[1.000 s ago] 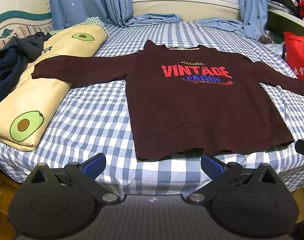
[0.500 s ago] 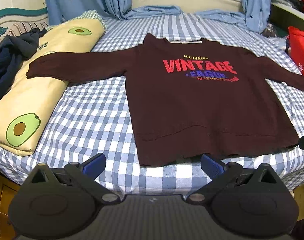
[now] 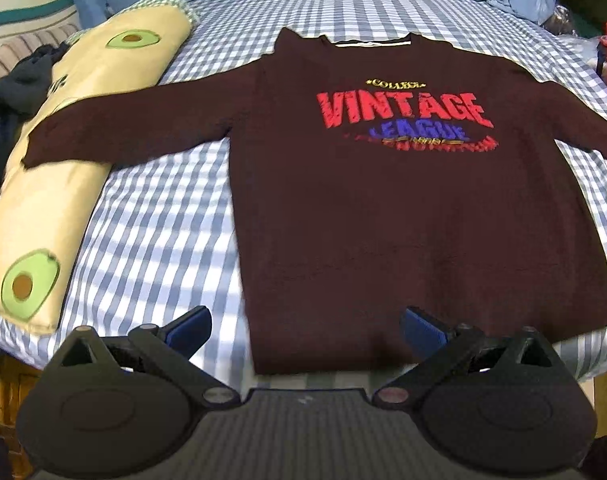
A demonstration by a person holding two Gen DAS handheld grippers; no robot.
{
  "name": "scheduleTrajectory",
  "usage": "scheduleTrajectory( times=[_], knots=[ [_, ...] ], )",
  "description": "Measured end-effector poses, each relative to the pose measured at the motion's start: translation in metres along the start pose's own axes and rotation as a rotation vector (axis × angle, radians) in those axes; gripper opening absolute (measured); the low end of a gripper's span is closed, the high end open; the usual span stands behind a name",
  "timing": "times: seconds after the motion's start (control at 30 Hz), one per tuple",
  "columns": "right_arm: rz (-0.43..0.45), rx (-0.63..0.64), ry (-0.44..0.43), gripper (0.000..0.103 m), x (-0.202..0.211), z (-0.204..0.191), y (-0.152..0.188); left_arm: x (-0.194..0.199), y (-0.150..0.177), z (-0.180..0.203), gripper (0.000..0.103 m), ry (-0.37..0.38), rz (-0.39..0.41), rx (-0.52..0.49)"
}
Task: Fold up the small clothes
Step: 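Move the right gripper to the sleeve cuff beside the red bag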
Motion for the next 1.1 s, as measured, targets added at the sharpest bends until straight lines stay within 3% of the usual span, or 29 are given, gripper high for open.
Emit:
scheduleTrajectory(
  times=[0.1,0.3,0.5,0.77,0.87,1.1],
  knots=[
    [0.020,-0.022,0.021,0.103,-0.019,0.017,-0.035,-0.013,-0.034,0.031,0.102,-0.015,-0.021,-0.017],
    [0.101,-0.151,-0.042,0.103,-0.067,0.076,-0.104,-0.038,-0.109,0.111,0.102,-0.050,-0.031,-0.086],
    [0.111,-0.122,0.009,0.103,-0.120,0.134,-0.166,-0.058,-0.178,0.186,0.102,-0.065,0.001,-0.123],
    [0.017,-0.129,0.042,0.103,-0.191,0.186,-0.219,-0.100,-0.236,0.250,0.102,-0.087,-0.032,-0.145],
    [-0.094,-0.119,0.082,0.103,-0.221,0.201,-0.233,-0.118,-0.248,0.271,0.102,-0.077,-0.062,-0.143],
    [-0.191,-0.170,0.235,0.103,-0.260,0.239,-0.255,-0.157,-0.263,0.318,0.102,-0.044,-0.133,-0.138]
  ],
)
Point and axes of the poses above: each gripper's, at about its wrist camera, not at the fingertips, and x roughly against the way its jaws point, z to its right, y to its underside, the point moved 3 cm from there along -x, roughly the way its jaws point, and after that the axes turned 7 degrees about x, right-handed, at the moved point
